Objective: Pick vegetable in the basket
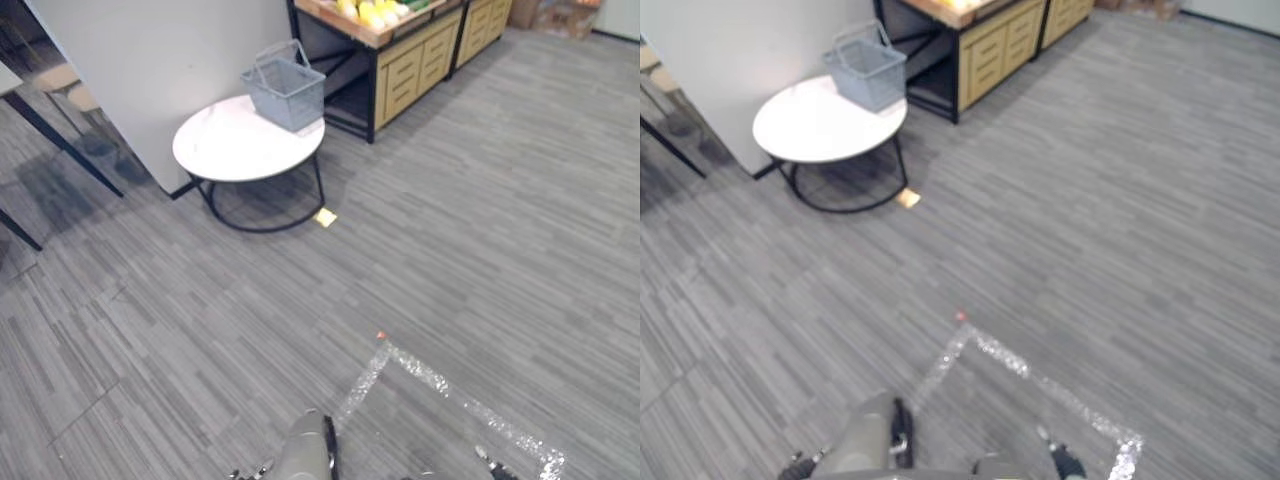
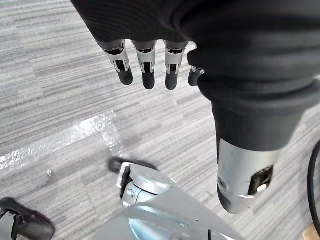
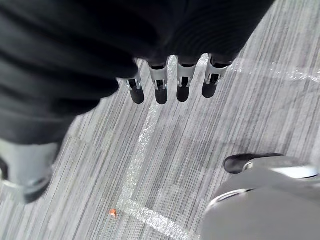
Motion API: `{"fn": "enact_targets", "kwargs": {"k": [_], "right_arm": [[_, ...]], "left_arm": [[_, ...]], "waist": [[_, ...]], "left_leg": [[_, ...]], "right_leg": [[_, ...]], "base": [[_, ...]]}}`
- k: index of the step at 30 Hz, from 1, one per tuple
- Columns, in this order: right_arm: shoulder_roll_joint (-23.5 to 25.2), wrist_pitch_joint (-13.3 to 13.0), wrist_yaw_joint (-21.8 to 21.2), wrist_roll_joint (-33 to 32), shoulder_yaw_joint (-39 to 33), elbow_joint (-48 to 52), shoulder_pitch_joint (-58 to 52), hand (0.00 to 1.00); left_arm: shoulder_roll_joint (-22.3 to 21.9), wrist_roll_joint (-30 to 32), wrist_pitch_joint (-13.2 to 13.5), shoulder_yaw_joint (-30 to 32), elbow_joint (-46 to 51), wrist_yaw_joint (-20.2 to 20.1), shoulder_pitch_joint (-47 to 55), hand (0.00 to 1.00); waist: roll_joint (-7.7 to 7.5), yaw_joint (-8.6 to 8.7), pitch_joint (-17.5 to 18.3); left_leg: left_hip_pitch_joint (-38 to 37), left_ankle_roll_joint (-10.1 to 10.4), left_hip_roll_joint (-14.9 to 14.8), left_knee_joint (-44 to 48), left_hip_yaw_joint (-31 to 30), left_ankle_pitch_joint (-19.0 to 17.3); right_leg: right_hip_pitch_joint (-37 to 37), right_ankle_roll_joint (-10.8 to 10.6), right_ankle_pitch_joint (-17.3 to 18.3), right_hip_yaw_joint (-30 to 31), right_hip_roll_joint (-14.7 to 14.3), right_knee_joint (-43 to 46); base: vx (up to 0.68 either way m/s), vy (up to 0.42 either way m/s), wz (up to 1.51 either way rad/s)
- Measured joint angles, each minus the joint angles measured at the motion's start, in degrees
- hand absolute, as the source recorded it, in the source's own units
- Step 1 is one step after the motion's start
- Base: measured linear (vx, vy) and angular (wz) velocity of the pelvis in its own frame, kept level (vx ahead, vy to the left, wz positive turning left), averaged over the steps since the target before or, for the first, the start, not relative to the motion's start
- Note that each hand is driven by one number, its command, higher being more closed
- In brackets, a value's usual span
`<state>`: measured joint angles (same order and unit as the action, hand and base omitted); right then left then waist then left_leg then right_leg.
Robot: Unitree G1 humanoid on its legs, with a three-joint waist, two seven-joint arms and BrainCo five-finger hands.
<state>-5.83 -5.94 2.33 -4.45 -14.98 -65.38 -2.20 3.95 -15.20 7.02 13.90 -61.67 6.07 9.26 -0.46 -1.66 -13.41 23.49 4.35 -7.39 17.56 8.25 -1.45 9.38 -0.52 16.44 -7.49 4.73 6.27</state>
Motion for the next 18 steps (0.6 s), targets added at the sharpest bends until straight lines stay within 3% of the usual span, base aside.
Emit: {"fn": "enact_targets", "kwargs": {"k": [1, 2, 3, 4, 5, 6, 8, 9, 10, 11, 12, 13, 14, 15, 16, 18], "right_arm": [[0.0, -0.4, 0.0, 0.0, 1.7, 0.3, 0.5, 0.0], [-0.1, -0.5, 0.0, 0.0, 2.4, 0.5, 0.9, 0.0], [-0.1, -0.6, 0.0, 0.0, 3.2, 0.4, 1.7, 0.0], [1.0, -0.6, 0.0, 0.0, 3.1, 0.1, 2.2, 0.0], [1.6, -0.7, -0.2, 0.0, 3.0, -0.1, 2.6, 0.0], [2.6, -1.2, -0.4, 0.0, 3.1, 0.0, 2.9, 0.0], [3.3, -1.8, -0.5, 0.1, 2.8, -0.4, 2.9, 0.0], [3.3, -1.7, -0.5, 0.1, 2.5, -0.8, 2.9, 0.0], [3.2, -1.7, -0.5, 0.1, 2.4, -0.8, 2.5, 0.0], [3.2, -1.7, -0.5, 0.2, 2.4, -0.8, 2.1, 0.0], [3.7, -1.8, -0.8, 0.0, 2.2, -0.5, 1.3, 0.0], [3.4, -2.0, -1.3, 0.2, 2.4, 1.0, 1.2, 0.0], [3.1, -2.1, -1.5, 0.3, 2.6, 1.8, 1.0, 0.0], [2.6, -2.3, -1.6, 0.7, 2.5, 2.3, 0.9, 0.0], [2.3, -2.3, -1.6, 1.5, 1.9, 2.5, 1.0, 0.0], [2.3, -2.3, -1.6, 1.8, 0.6, 2.6, 1.0, 0.0]], "left_arm": [[-0.4, 0.0, 0.0, 0.2, 0.0, 0.0, 0.1, 0.0], [-0.7, 0.0, 0.0, 0.6, -0.1, 0.0, 0.2, 0.0], [-1.2, 0.2, 0.0, 1.8, -1.1, -0.1, 0.9, 0.0], [-0.5, 0.4, -0.1, 2.5, -2.1, -0.2, 1.1, 0.0], [-0.2, 0.7, 0.0, 2.6, -2.2, -0.2, 1.3, 0.0], [0.3, 1.2, -0.1, 2.7, -2.3, -0.2, 1.2, 0.0], [1.1, 3.0, -0.2, 2.8, -2.3, -0.2, 1.1, 0.0], [1.1, 3.0, -0.2, 2.8, -2.2, -0.2, 1.1, 0.0], [1.1, 3.1, -0.4, 2.7, -2.1, -0.2, 1.3, 0.0], [1.2, 3.1, -0.5, 2.3, -2.1, -0.1, 1.4, 0.0], [1.9, 3.2, -0.8, 0.6, -1.8, -0.2, 1.7, 0.0], [2.9, 3.3, -1.2, -1.9, -1.7, -0.2, 1.4, 0.0], [3.2, 4.0, -1.3, -2.6, -1.5, -0.2, 0.8, 0.0], [3.4, 4.5, -1.1, -3.4, -0.9, -0.2, -0.6, 0.0], [3.8, 5.0, -0.8, -3.9, 0.5, -0.2, -1.6, 0.0], [3.1, 4.9, -0.5, -4.0, 1.6, 0.0, -3.0, 0.0]], "waist": [[0.61, -0.22, 0.0], [0.95, -0.22, 0.0], [1.25, -0.62, 0.0], [-0.65, -1.21, 0.9], [-1.45, -1.73, 1.2], [-2.4, -1.7, 2.1], [-3.58, -1.62, 2.9], [-3.6, -1.63, 2.9], [-3.56, -1.47, 2.8], [-3.44, -1.23, 2.8], [-3.14, -0.28, 2.4], [-3.34, 0.85, 2.5], [-3.31, 1.45, 2.5], [-3.12, 1.83, 2.4], [-3.04, 1.93, 2.4], [-2.88, 2.01, 2.3]], "left_leg": [[-0.7, 0.3, -0.3, -9.6, -1.3, 2.1], [-0.6, 0.3, -0.7, -12.0, -1.5, 2.4], [-0.1, 0.6, -1.6, -12.2, -0.9, 5.1], [0.2, 0.1, 0.0, -8.0, 0.8, 8.4], [0.7, -0.2, 0.8, -6.2, 1.1, 8.6], [1.8, -2.0, 2.2, -4.2, 1.2, 6.7], [0.1, -5.5, 4.8, -2.2, 3.2, 3.0], [-1.2, -6.0, 5.3, -2.2, 3.5, 1.9], [-4.8, -6.3, 6.1, -2.6, 3.7, -0.9], [-7.1, -6.4, 6.4, -3.2, 3.7, -2.2], [-11.8, -6.6, 6.9, -4.7, 3.5, -4.4], [-16.1, -7.0, 7.5, -5.6, 3.2, -5.9], [-18.4, -7.2, 7.8, -6.6, 2.8, -6.3], [-22.6, -7.3, 8.2, -8.7, 2.1, -6.4], [-26.1, -7.3, 8.1, -10.3, 2.0, -6.4], [-29.1, -7.3, 7.9, -11.4, 1.8, -6.4]], "right_leg": [[1.4, -1.7, 1.0, 0.3, 0.3, -0.9], [2.3, -2.5, 1.6, 0.5, 0.4, -1.3], [4.3, -3.7, 3.1, 0.9, 1.1, -1.8], [5.8, -2.6, 4.1, 1.6, 3.7, -2.2], [5.5, -2.0, 3.4, 2.4, 4.8, -1.6], [3.8, -1.2, 1.2, 3.9, 6.2, 0.6], [-1.4, -3.2, -5.0, 8.4, 8.8, 12.9], [-2.8, -3.5, -7.7, 8.8, 9.2, 17.3], [-6.4, -4.5, -16.2, 9.2, 9.9, 26.5], [-8.1, -5.5, -22.1, 9.3, 10.2, 31.1], [-12.0, -6.6, -28.5, 9.2, 10.5, 41.5], [-16.6, -5.7, -23.7, 7.8, 10.5, 52.5], [-18.5, -5.4, -21.4, 6.3, 10.5, 56.1], [-21.6, -5.0, -16.7, 2.9, 10.5, 59.1], [-24.4, -3.9, -11.8, -0.8, 10.3, 57.4], [-26.8, -2.5, -8.7, -4.9, 10.1, 51.2]], "base": [[0.4, 0.287, -0.14], [0.48, 0.368, -0.17], [0.53, 0.415, -0.27], [0.55, 0.372, -0.4], [0.44, 0.252, -0.31], [0.58, 0.287, -0.09], [0.72, 0.368, 0.09], [0.66, 0.305, -0.04], [0.55, 0.254, -0.11], [0.55, 0.254, -0.11], [0.58, 0.228, 0.03], [0.54, 0.195, 0.13], [0.63, 0.182, 0.32], [0.51, 0.085, 0.37], [0.5, 0.053, 0.39], [0.47, -0.046, 0.28]]}}
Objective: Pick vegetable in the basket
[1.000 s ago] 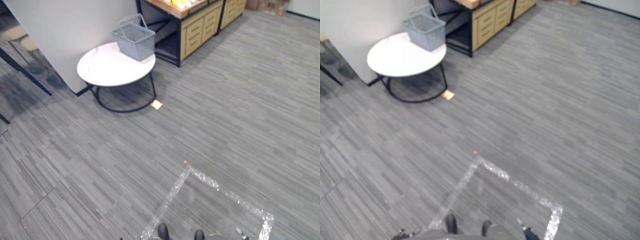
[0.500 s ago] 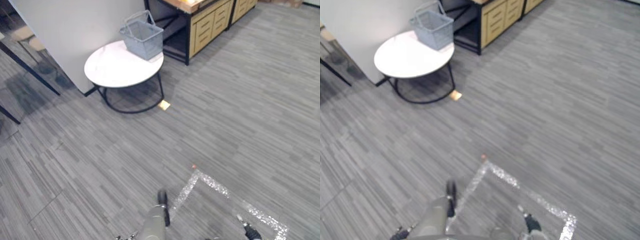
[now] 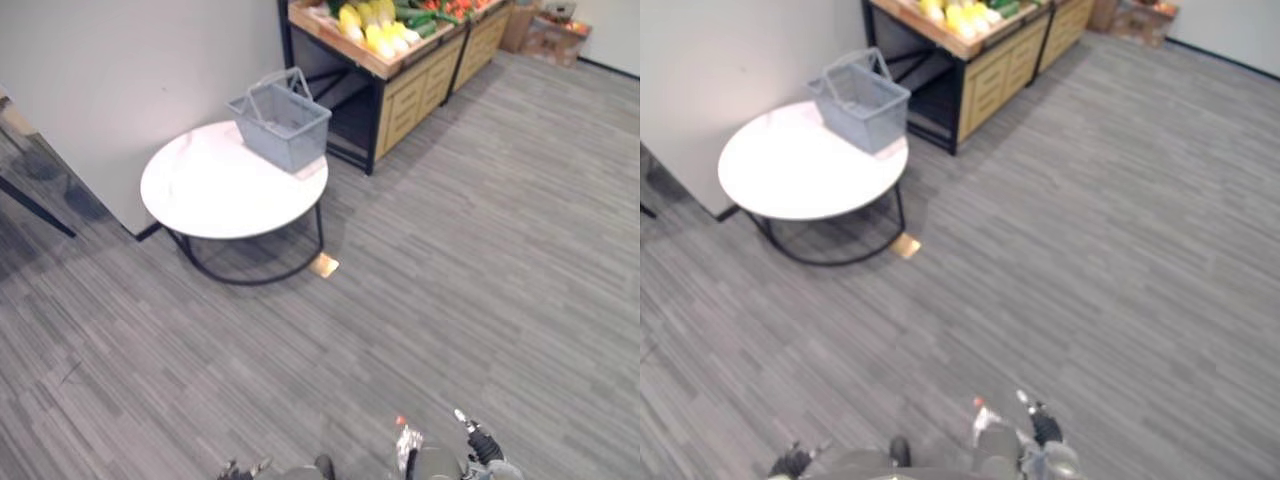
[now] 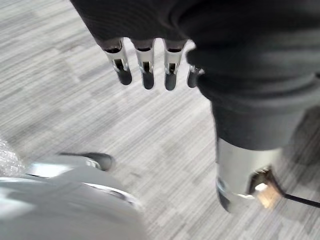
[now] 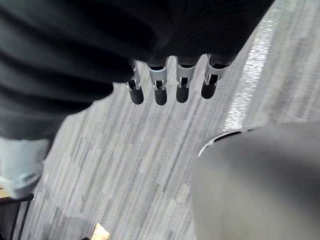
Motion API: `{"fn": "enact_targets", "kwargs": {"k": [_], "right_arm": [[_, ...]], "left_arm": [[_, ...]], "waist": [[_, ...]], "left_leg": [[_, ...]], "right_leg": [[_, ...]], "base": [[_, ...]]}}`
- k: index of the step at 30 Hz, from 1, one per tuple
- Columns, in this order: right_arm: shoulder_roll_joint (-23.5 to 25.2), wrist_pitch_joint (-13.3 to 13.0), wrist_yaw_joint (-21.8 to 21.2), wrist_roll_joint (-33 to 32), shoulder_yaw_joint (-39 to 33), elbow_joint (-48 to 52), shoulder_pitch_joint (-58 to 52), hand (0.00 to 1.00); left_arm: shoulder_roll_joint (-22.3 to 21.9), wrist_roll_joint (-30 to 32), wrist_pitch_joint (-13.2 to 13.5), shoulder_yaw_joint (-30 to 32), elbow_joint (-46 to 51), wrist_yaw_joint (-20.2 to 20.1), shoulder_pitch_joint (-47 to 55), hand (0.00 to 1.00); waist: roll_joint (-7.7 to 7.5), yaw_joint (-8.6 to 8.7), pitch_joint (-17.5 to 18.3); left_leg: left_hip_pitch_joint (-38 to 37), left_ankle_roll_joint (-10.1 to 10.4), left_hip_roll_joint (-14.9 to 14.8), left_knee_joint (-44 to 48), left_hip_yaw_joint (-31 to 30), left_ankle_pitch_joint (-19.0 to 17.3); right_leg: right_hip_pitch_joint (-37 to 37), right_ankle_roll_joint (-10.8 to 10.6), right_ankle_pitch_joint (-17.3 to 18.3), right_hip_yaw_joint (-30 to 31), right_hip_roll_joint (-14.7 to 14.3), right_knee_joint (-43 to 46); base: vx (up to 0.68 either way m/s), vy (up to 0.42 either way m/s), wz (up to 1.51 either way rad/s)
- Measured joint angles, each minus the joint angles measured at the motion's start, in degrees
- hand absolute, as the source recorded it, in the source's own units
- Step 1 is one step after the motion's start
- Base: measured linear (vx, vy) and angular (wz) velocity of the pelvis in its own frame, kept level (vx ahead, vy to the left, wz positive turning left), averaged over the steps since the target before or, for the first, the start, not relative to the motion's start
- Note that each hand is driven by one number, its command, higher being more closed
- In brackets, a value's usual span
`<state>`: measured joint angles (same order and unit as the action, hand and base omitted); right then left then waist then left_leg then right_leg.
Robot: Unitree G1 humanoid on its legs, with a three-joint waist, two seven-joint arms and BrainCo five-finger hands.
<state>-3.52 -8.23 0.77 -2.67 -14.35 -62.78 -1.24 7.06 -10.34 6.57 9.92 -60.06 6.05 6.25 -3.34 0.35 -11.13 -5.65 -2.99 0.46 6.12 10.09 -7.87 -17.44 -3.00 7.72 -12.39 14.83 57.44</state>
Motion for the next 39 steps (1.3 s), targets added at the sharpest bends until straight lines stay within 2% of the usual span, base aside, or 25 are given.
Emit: {"fn": "enact_targets", "kwargs": {"k": [2, 4, 5, 7, 9, 10, 12, 13, 14, 15, 16, 18, 20, 24, 25, 26, 28, 30, 31, 32, 33, 35, 36, 37, 39], "right_arm": [[-0.3, 0.1, 0.1, -0.1, -1.6, 0.5, -0.1, 0.0], [-0.4, 0.2, 0.4, -0.1, -2.0, 1.4, -1.1, 0.0], [-0.4, 0.4, 0.9, -0.1, -3.0, 1.6, -1.5, 0.0], [-0.3, 0.6, 1.3, 0.0, -3.2, 2.3, -2.5, 0.0], [-0.8, 0.7, 1.2, 0.2, -3.2, 2.4, -3.1, 0.0], [-1.1, 0.7, 1.2, 0.2, -3.2, 2.4, -3.2, 0.0], [-1.9, 0.8, 1.2, 0.4, -3.4, 2.3, -3.5, 0.0], [-2.2, 0.9, 1.2, 0.5, -3.4, 2.0, -3.7, 0.0], [-2.2, 1.2, 1.2, 0.6, -3.4, 1.2, -4.0, 0.0], [-2.4, 1.8, 1.2, 1.0, -3.2, 0.8, -4.6, 0.0], [-2.6, 1.9, 1.2, 2.0, -3.0, 0.3, -4.6, 0.0], [-3.2, 1.8, 1.2, 2.6, -1.9, -1.2, -4.0, 0.0], [-3.3, 1.7, 1.2, 2.4, -1.5, -1.5, -3.1, 0.0], [-3.2, 1.8, 1.2, 1.8, -2.6, -3.2, -1.1, 0.0], [-3.2, 1.8, 1.3, 1.5, -2.7, -3.2, -0.9, 0.0], [-3.1, 1.7, 1.4, 1.6, -2.8, -3.3, -0.9, 0.0], [-3.0, 1.6, 1.7, 1.9, -2.8, -3.4, -0.5, 0.0], [-2.6, 1.5, 2.1, 2.7, -2.6, -3.3, -1.3, 0.0], [-2.3, 1.5, 2.3, 2.7, -2.6, -3.4, -2.4, 0.0], [-2.1, 1.6, 2.4, 2.7, -2.6, -3.5, -2.7, 0.0], [-1.3, 1.7, 2.3, 2.7, -2.5, -3.6, -3.1, 0.0], [-1.0, 1.7, 2.1, 2.8, -2.7, -3.7, -2.8, 0.0], [-0.8, 1.8, 1.8, 2.9, -3.7, -4.5, -2.8, 0.0], [-0.5, 1.8, 1.7, 3.2, -4.7, -5.0, -3.2, 0.0], [0.1, 1.8, 1.7, 4.7, -4.8, -5.0, -4.7, 0.0]], "left_arm": [[-2.4, -0.6, 0.5, 0.0, 1.4, 0.3, -1.0, 0.0], [-3.9, -0.8, 0.5, 0.0, 1.5, 0.4, -1.8, 0.0], [-5.0, -0.8, 0.7, 0.5, 1.9, 0.7, -2.2, 0.0], [-5.9, -0.8, 0.7, 2.4, 1.9, 0.9, -1.9, 0.0], [-7.2, -0.7, 0.7, 5.7, 1.1, 1.0, -1.2, 0.0], [-8.4, -0.6, 0.6, 6.9, 0.3, 0.9, -1.4, 0.0], [-9.5, -0.6, 0.5, 8.5, -1.2, 0.7, -1.4, 0.0], [-9.3, -0.6, 0.5, 8.7, -1.4, 0.5, -1.4, 0.0], [-9.3, -0.6, 0.5, 8.9, -1.4, 0.1, -1.4, 0.0], [-9.0, -0.7, 0.4, 8.7, -1.6, -0.3, -1.4, 0.0], [-8.6, -1.1, 0.5, 8.8, -1.4, -0.6, -1.4, 0.0], [-7.8, -2.6, 0.4, 9.1, -1.5, -0.8, -1.4, 0.0], [-7.2, -3.1, 0.8, 9.1, -1.2, -1.0, -1.7, 0.0], [-6.8, -4.4, 1.0, 9.0, -0.8, -0.5, -1.8, 0.0], [-6.8, -4.4, 1.1, 9.0, -0.8, 0.5, -1.7, 0.0], [-6.8, -4.4, 1.3, 9.0, -0.8, 1.7, -1.5, 0.0], [-6.7, -4.4, 1.8, 9.1, -0.9, 3.0, -1.5, 0.0], [-6.5, -4.4, 2.0, 10.3, -1.1, 3.9, -1.2, 0.0], [-5.7, -4.3, 2.0, 10.4, -1.5, 4.5, -1.0, 0.0], [-5.6, -4.2, 1.9, 10.0, -1.6, 4.6, -0.9, 0.0], [-4.8, -4.0, 2.0, 9.2, -1.5, 4.8, -0.9, 0.0], [-4.2, -2.9, 1.7, 9.0, -1.6, 4.9, -0.7, 0.0], [-3.2, -2.9, 1.5, 9.2, -1.9, 4.9, -0.1, 0.0], [-2.7, -2.6, 0.9, 8.8, -3.0, 4.8, 0.7, 0.0], [-1.7, -2.3, -0.4, 7.6, -3.6, 4.7, 1.8, 0.0]], "waist": [[1.47, 1.27, -0.5], [1.93, 1.26, -0.6], [2.12, 1.06, -0.7], [2.44, 1.1, -0.8], [3.26, 0.96, -0.2], [4.32, 0.87, 0.0], [6.48, 1.18, 0.7], [6.8, 1.14, 0.9], [7.14, 1.23, 0.8], [7.04, 1.12, 0.5], [7.06, 0.92, 0.3], [6.8, 0.5, 0.1], [6.67, -0.27, 0.1], [6.32, -1.08, -0.1], [6.18, -2.02, -0.1], [5.95, -2.52, -0.2], [5.86, -2.94, -0.5], [5.27, -3.18, -0.8], [4.14, -3.33, -0.7], [3.64, -3.44, -0.5], [2.58, -3.41, 0.1], [1.37, -3.71, 0.4], [0.05, -3.6, 0.2], [-1.05, -3.47, -0.3], [-1.73, -2.32, -0.6]], "left_leg": [[-4.4, 0.7, -1.9, -2.0, -1.1, -1.6], [-6.6, 2.4, -3.1, -3.2, -1.2, -3.5], [-8.7, 4.5, -4.6, -4.0, -1.2, -5.7], [-11.2, 7.1, -6.8, -4.1, -1.3, -8.9], [-14.0, 6.9, -9.1, -3.1, -1.1, -10.4], [-13.5, 7.0, -10.9, -0.1, -1.5, -8.9], [-11.2, 7.8, -13.9, 7.7, -4.0, -4.4], [-9.9, 8.2, -14.6, 11.9, -5.5, -2.4], [-6.3, 10.1, -15.7, 20.5, -8.5, 1.9], [-0.3, 13.5, -16.3, 34.4, -12.3, 6.9], [5.3, 14.2, -16.5, 46.7, -11.7, 7.4], [10.7, 12.1, -17.0, 56.5, -6.7, 5.6], [16.4, 10.7, -16.6, 56.9, -0.9, 2.3], [21.6, 9.8, -12.1, 34.2, 7.4, -0.9], [21.5, 9.1, -9.2, 22.1, 6.3, 0.3], [21.0, 8.9, -6.8, 8.9, 3.6, 4.0], [22.1, 8.6, -6.9, -1.1, 1.7, 6.7], [24.0, 6.9, -9.3, -0.2, 5.3, 8.2], [23.9, 3.4, -9.5, 3.3, 10.1, 12.9], [23.4, 1.3, -9.0, 3.2, 11.5, 15.1], [23.2, -0.3, -6.5, 2.9, 11.6, 13.8], [23.4, -2.1, -4.5, 3.2, 11.6, 11.9], [21.3, -2.5, -2.9, 3.1, 11.1, 9.5], [16.7, -2.4, -1.3, 2.2, 10.3, 7.1], [9.4, -2.1, 1.0, 1.2, 7.3, 4.1]], "right_leg": [[-1.5, 0.9, 0.6, -4.4, -1.5, -17.8], [-2.2, -0.4, -0.8, -4.4, -2.1, -30.0], [-3.1, -1.0, -3.5, -3.5, -2.0, -39.9], [-3.7, -1.7, -6.1, -1.3, -1.7, -45.8], [-6.4, -1.7, -10.7, -1.8, -2.7, -37.1], [-8.1, 1.5, -6.7, -2.2, -3.5, -31.4], [-7.1, 2.6, -1.0, -3.5, -6.0, -27.7], [-5.9, 2.8, 0.4, -3.8, -6.7, -27.5], [-3.1, 3.3, 2.2, -4.8, -7.5, -28.1], [1.0, 3.7, 3.8, -5.9, -8.4, -29.9], [5.8, 4.5, 4.8, -6.2, -9.3, -32.3], [13.2, 5.0, 5.2, -6.5, -10.5, -37.6], [20.4, 3.7, 4.5, -6.7, -11.5, -44.2], [28.4, 2.3, 3.5, -7.6, -11.7, -52.0], [30.5, 1.4, 3.4, -7.4, -11.7, -53.9], [32.4, 0.3, 3.9, -7.4, -11.6, -55.7], [35.4, -1.6, 5.1, -7.2, -11.6, -57.4], [38.9, -4.5, 6.9, -7.2, -10.3, -57.7], [40.8, -5.2, 7.2, -7.0, -8.5, -57.3], [41.0, -5.9, 6.7, -6.8, -7.6, -56.5], [39.1, -5.6, 4.7, -5.7, -5.1, -53.4], [34.2, -4.8, 0.3, -1.0, -2.9, -45.2], [30.8, -5.9, -4.2, 0.8, -1.3, -36.0], [26.6, -5.8, -11.7, 2.3, 1.0, -23.0], [20.9, -6.4, -13.0, 4.1, 2.2, -3.7]], "base": [[0.45, -0.142, 0.47], [0.47, -0.241, 0.44], [0.49, -0.301, 0.31], [0.5, -0.343, 0.21], [0.62, -0.445, -0.13], [0.7, -0.53, -0.29], [0.58, -0.47, -0.18], [0.58, -0.441, 0.02], [0.54, -0.368, 0.22], [0.62, -0.376, 0.32], [0.49, -0.259, 0.25], [0.45, -0.198, 0.03], [0.42, -0.147, -0.05], [0.46, -0.042, 0.02], [0.48, 0.074, -0.15], [0.47, 0.1, -0.19], [0.47, 0.17, -0.18], [0.51, 0.238, -0.11], [0.56, 0.279, 0.09], [0.69, 0.346, 0.29], [0.73, 0.382, 0.3], [0.52, 0.286, 0.29], [0.65, 0.32, 0.36], [0.65, 0.32, 0.4], [0.58, 0.232, 0.81]]}}
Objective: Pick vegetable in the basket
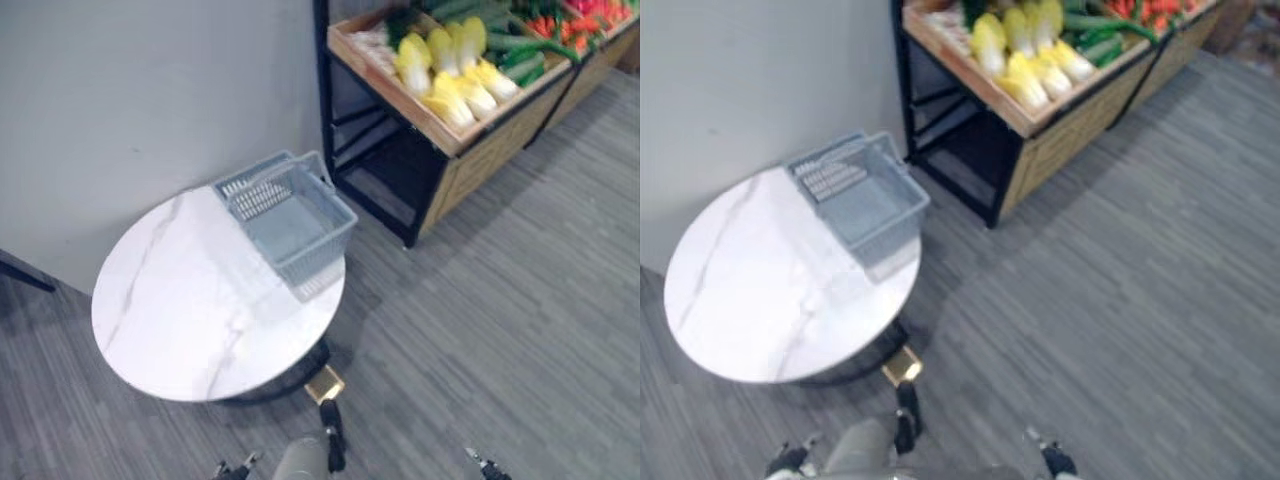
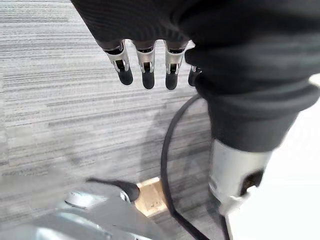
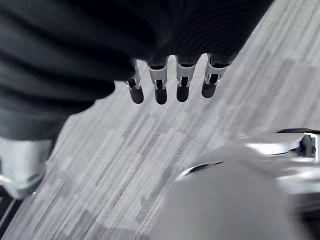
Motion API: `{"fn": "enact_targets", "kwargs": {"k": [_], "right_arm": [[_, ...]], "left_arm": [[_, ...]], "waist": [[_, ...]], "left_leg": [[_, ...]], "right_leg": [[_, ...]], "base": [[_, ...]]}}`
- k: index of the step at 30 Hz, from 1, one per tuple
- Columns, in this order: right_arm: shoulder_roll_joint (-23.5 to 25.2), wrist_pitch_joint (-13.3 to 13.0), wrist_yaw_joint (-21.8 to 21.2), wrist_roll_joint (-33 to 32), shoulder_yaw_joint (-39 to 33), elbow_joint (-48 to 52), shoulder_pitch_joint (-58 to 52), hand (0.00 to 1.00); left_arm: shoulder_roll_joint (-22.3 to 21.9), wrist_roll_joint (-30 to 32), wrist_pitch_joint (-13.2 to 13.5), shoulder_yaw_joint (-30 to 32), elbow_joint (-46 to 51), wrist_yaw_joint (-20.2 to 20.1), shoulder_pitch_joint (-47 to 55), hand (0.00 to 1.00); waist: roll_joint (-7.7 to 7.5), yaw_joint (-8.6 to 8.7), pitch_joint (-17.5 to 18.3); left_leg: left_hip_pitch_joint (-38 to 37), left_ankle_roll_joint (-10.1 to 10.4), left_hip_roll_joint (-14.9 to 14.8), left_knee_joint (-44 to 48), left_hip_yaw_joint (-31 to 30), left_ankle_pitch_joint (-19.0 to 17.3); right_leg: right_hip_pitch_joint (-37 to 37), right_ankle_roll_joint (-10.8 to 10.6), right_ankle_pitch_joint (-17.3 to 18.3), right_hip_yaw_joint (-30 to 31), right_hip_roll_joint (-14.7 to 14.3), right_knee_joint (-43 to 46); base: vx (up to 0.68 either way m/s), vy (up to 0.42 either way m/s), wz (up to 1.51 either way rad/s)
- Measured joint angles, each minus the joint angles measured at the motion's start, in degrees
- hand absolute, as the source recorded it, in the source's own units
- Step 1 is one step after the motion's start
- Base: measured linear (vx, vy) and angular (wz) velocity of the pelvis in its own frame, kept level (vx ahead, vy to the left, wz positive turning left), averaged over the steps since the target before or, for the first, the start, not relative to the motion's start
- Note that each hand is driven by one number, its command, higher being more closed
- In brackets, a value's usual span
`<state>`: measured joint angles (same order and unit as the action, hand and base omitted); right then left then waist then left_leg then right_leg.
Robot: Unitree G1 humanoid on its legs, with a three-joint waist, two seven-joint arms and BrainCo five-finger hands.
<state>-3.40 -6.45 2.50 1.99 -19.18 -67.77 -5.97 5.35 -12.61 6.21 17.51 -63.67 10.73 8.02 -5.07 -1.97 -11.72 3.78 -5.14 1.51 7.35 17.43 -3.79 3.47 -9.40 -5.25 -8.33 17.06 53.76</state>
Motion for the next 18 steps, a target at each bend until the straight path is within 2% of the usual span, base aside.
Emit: {"fn": "enact_targets", "kwargs": {"k": [1, 2, 4, 5, 6, 7, 9, 10, 11, 12, 13, 14, 17, 18], "right_arm": [[0.0, 0.0, -0.1, 0.3, 1.1, 0.2, -1.1, 0.0], [0.1, 0.0, -0.2, 0.3, 1.7, 0.5, -1.6, 0.0], [0.4, 0.0, -0.5, 0.5, 1.8, 0.9, -2.0, 0.0], [0.6, -0.1, -0.5, 0.5, 1.8, 1.9, -2.1, 0.0], [0.6, -0.1, -0.5, 0.5, 1.8, 2.1, -2.1, 0.0], [0.3, -0.1, -0.5, 0.5, 2.3, 2.2, -2.0, 0.0], [-0.1, -0.1, -0.5, 0.5, 2.8, 2.2, -1.9, 0.0], [-0.1, -0.1, -0.5, 0.5, 2.9, 2.1, -1.9, 0.0], [-0.1, 0.0, -0.5, 0.5, 3.6, 2.2, -2.1, 0.0], [-0.1, 0.0, -0.5, 0.5, 4.1, 2.3, -2.3, 0.0], [0.2, 0.0, -0.6, 0.5, 5.0, 2.2, -3.2, 0.0], [-0.8, 0.2, -1.0, 0.6, 5.7, 2.5, -3.3, 0.0], [-2.5, 0.3, -1.7, 2.3, 6.3, 3.4, -4.4, 0.0], [-3.1, 0.4, -2.1, 2.7, 6.7, 3.4, -4.0, 0.0]], "left_arm": [[0.4, 0.0, -0.1, -1.4, 0.1, -0.1, 0.1, 0.0], [0.7, 0.0, -0.1, -2.7, 0.3, -0.3, 0.0, 0.0], [1.6, 0.5, -0.1, -4.6, 0.7, -0.8, -0.5, 0.0], [1.3, 0.5, -0.1, -5.0, 1.0, -1.0, -1.2, 0.0], [1.2, 0.5, -0.1, -5.2, 1.2, -1.0, -1.6, 0.0], [0.9, 0.5, -0.1, -5.4, 2.0, -1.0, -1.7, 0.0], [0.6, 0.5, 0.0, -5.6, 2.5, -1.0, -1.8, 0.0], [0.5, 0.5, 0.1, -5.4, 2.7, -1.1, -1.8, 0.0], [0.0, 0.5, 0.1, -3.8, 2.9, -1.1, -1.7, 0.0], [-0.7, 0.5, 0.1, -1.6, 3.4, -1.1, -1.4, 0.0], [-1.0, 0.5, 0.1, 1.0, 4.2, -1.3, -0.3, 0.0], [-2.6, 0.5, 0.0, 3.1, 4.0, -1.6, 0.2, 0.0], [-5.3, 1.5, 0.1, 5.6, 4.2, -2.7, 0.5, 0.0], [-5.9, 1.6, 0.2, 6.5, 3.2, -2.8, 0.7, 0.0]], "waist": [[0.13, 0.6, 0.0], [0.17, 0.67, 0.0], [0.51, 1.14, -0.1], [0.92, 1.83, -0.2], [1.13, 2.16, -0.2], [1.54, 2.31, -0.2], [1.95, 2.11, 0.0], [1.98, 1.98, 0.0], [1.81, 1.74, 0.1], [1.55, 1.62, 0.3], [0.27, 1.31, 1.0], [2.54, 0.84, 1.7], [4.97, 1.61, 3.2], [5.35, 1.3, 3.6]], "left_leg": [[-4.7, -0.3, 0.9, -1.1, -2.5, -1.5], [-7.5, 0.1, 1.3, -2.4, -4.1, -2.1], [-11.4, -0.2, 1.6, -4.5, -7.4, -2.6], [-13.6, -0.2, 1.5, -5.4, -11.1, -3.4], [-14.5, -0.1, 1.2, -5.3, -13.1, -4.0], [-15.2, 0.1, 0.5, -5.2, -15.5, -4.8], [-15.3, 1.6, -0.5, -4.9, -18.6, -5.8], [-15.2, 2.5, -1.1, -4.3, -20.1, -6.6], [-14.7, 4.3, -1.7, -2.5, -21.8, -8.3], [-13.9, 5.4, -2.1, -0.5, -23.2, -10.4], [-13.7, 6.8, -2.0, 1.6, -25.1, -13.0], [-13.7, 8.0, -4.7, 3.2, -26.0, -14.7], [-12.9, 10.1, -7.7, 1.8, -24.0, -12.3], [-13.0, 11.4, -8.8, -0.2, -24.3, -9.9]], "right_leg": [[-3.3, -0.4, 2.8, 0.4, -0.8, 6.6], [-5.9, -0.2, 5.9, -0.3, -1.1, 8.5], [-9.9, 1.5, 11.4, -3.4, -1.1, 6.1], [-12.8, 2.4, 14.6, -6.4, -0.7, -0.9], [-13.9, 2.9, 14.9, -7.2, -0.9, -7.1], [-14.4, 2.7, 14.7, -7.0, -1.7, -16.9], [-14.2, 1.9, 13.7, -4.5, -3.2, -30.4], [-14.2, 2.5, 11.9, -2.0, -3.8, -36.1], [-13.9, 2.8, 8.1, 1.4, -4.3, -41.6], [-13.1, 2.9, 5.9, 4.2, -4.4, -44.0], [-11.7, 1.5, 4.2, 7.5, -4.0, -44.2], [-11.4, 1.2, 4.6, 4.8, -5.7, -41.4], [-11.1, 2.2, 9.0, -1.8, -6.1, -37.5], [-10.7, 3.0, 9.8, -3.7, -6.4, -37.3]], "base": [[0.69, 0.208, 1.16], [0.56, 0.115, 0.92], [0.49, -0.002, 1.03], [0.56, -0.053, 1.42], [0.53, -0.123, 1.5], [0.33, -0.139, 1.17], [0.35, -0.222, 0.89], [0.38, -0.319, 0.86], [0.35, -0.369, 0.95], [0.41, -0.5, 0.98], [0.36, -0.541, 0.87], [0.29, -0.443, 0.81], [0.25, -0.302, 1.13], [0.19, -0.303, 0.76]]}}
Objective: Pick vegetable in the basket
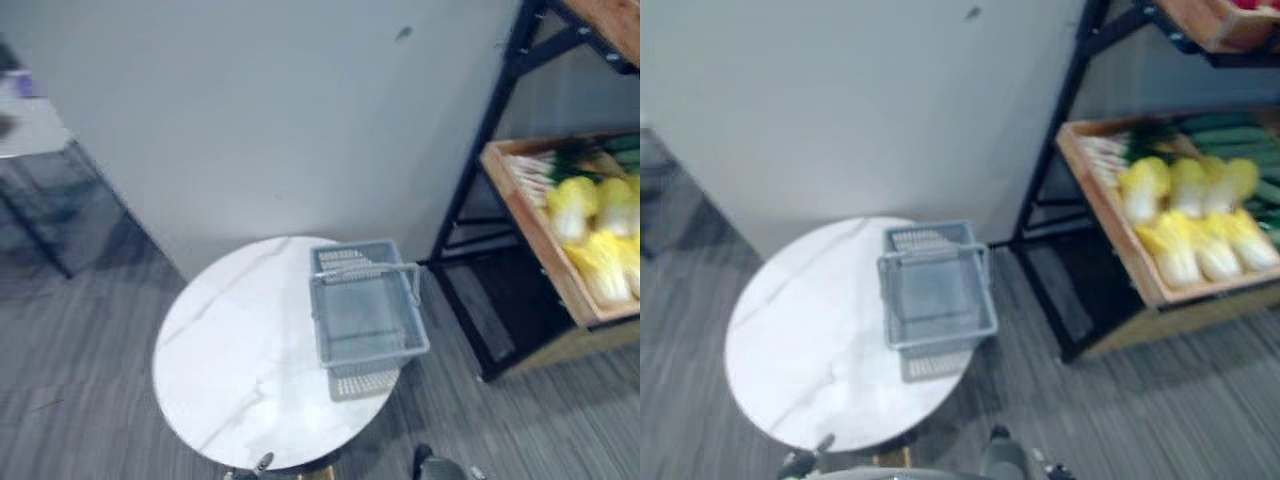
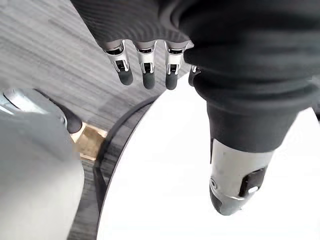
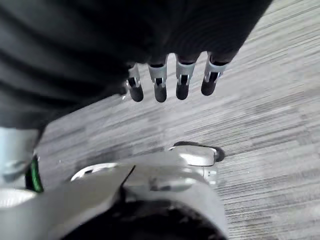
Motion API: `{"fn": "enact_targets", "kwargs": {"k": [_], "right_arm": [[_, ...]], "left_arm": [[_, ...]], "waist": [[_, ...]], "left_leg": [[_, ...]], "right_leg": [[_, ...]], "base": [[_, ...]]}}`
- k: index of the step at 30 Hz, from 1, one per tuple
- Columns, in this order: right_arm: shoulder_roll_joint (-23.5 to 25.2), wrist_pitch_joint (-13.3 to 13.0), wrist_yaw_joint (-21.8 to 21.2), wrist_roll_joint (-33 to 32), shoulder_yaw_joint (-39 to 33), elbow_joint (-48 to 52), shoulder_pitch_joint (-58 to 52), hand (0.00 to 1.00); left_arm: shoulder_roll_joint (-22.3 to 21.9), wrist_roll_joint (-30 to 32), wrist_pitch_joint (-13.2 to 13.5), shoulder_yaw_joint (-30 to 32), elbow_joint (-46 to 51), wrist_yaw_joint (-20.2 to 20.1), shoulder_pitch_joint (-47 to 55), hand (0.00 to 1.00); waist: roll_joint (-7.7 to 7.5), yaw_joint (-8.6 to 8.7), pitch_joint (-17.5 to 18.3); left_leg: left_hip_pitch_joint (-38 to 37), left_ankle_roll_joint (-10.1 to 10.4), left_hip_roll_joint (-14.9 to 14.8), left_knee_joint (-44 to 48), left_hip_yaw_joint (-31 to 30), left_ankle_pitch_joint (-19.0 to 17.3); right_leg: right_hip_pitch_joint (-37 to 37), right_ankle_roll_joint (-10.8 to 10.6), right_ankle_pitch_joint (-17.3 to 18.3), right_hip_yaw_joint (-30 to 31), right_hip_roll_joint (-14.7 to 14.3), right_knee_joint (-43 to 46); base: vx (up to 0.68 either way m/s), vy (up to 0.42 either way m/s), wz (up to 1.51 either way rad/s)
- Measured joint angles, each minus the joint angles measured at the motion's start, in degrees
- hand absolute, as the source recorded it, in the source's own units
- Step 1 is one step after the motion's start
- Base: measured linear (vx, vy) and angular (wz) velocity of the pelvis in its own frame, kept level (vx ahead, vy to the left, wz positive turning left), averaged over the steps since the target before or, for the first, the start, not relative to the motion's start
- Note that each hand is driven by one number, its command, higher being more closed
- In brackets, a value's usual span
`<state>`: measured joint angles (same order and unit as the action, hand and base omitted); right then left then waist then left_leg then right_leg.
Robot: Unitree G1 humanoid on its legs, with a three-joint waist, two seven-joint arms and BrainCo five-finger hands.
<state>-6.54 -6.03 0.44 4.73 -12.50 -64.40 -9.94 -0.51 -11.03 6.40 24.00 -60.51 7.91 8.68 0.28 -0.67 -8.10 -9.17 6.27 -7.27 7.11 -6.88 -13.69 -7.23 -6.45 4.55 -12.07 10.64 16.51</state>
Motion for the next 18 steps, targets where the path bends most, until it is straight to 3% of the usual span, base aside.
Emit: {"fn": "enact_targets", "kwargs": {"k": [2, 4, 5, 8, 9, 14, 18], "right_arm": [[-0.6, 0.0, -0.2, 0.4, 1.5, -0.1, 1.6, 0.0], [-0.7, -0.4, -0.1, 0.3, 1.6, -0.9, 2.7, 0.0], [-0.6, -0.4, 0.0, 0.2, 1.5, -1.4, 2.7, 0.0], [0.4, -0.4, 0.5, -0.3, -1.2, -2.0, 2.1, 0.0], [0.3, -0.4, 0.7, -0.4, -2.3, -2.0, 2.2, 0.0], [-0.6, -0.4, 1.9, -0.8, -5.2, -2.1, 3.2, 0.0], [-3.4, -0.2, 2.3, -0.9, -15.1, -2.0, 4.5, 0.0]], "left_arm": [[-0.1, 0.1, -0.2, 2.5, -1.7, -0.2, 0.7, 0.0], [-0.3, 0.4, -0.4, 4.3, -3.5, -0.3, 3.5, 0.0], [0.0, 0.4, -0.4, 4.5, -3.5, -0.3, 4.1, 0.0], [0.6, 0.7, -0.7, 4.4, -4.4, -0.5, 4.5, 0.0], [0.6, 0.7, -0.8, 3.7, -4.8, -0.1, 4.4, 0.0], [0.7, 1.2, -0.9, 0.9, -5.6, 0.5, 4.4, 0.0], [0.9, 3.1, -1.0, 0.4, -5.5, 0.6, 4.3, 0.0]], "waist": [[0.31, -1.03, 0.3], [0.78, -0.97, 1.3], [0.32, -0.9, 1.5], [-0.77, 0.67, 1.8], [-0.71, 0.91, 1.9], [1.34, 0.88, 2.4], [1.92, 2.18, 2.4]], "left_leg": [[0.2, 1.4, -1.3, -1.1, 0.3, 3.2], [1.4, 2.7, -3.7, -1.0, 0.5, 5.4], [1.9, 3.0, -3.9, -1.0, 0.6, 6.3], [3.0, 3.6, -4.4, -2.5, 7.2, 11.1], [2.6, 3.4, -4.5, -4.6, 12.9, 12.9], [1.5, 3.4, -5.3, -9.4, 19.2, 13.8], [0.9, 3.7, -6.2, -10.8, 23.3, 9.8]], "right_leg": [[0.8, 0.6, 0.0, -0.7, -1.8, -2.0], [2.7, 2.1, -0.9, -2.0, -4.4, -6.7], [3.0, 2.3, -1.1, -2.5, -4.6, -7.6], [5.7, 3.1, -1.9, -6.5, -4.3, -11.0], [6.0, 3.4, -2.0, -7.7, -4.3, -11.7], [6.4, 3.2, -4.5, -7.6, -6.3, -16.0], [6.3, 2.8, -6.9, -5.9, -8.1, -19.1]], "base": [[0.13, -0.311, 0.27], [0.08, -0.282, 0.03], [0.07, -0.223, 0.36], [0.02, -0.14, 0.6], [-0.01, -0.106, 0.5], [-0.04, -0.022, 0.04], [-0.05, 0.058, -0.23]]}}
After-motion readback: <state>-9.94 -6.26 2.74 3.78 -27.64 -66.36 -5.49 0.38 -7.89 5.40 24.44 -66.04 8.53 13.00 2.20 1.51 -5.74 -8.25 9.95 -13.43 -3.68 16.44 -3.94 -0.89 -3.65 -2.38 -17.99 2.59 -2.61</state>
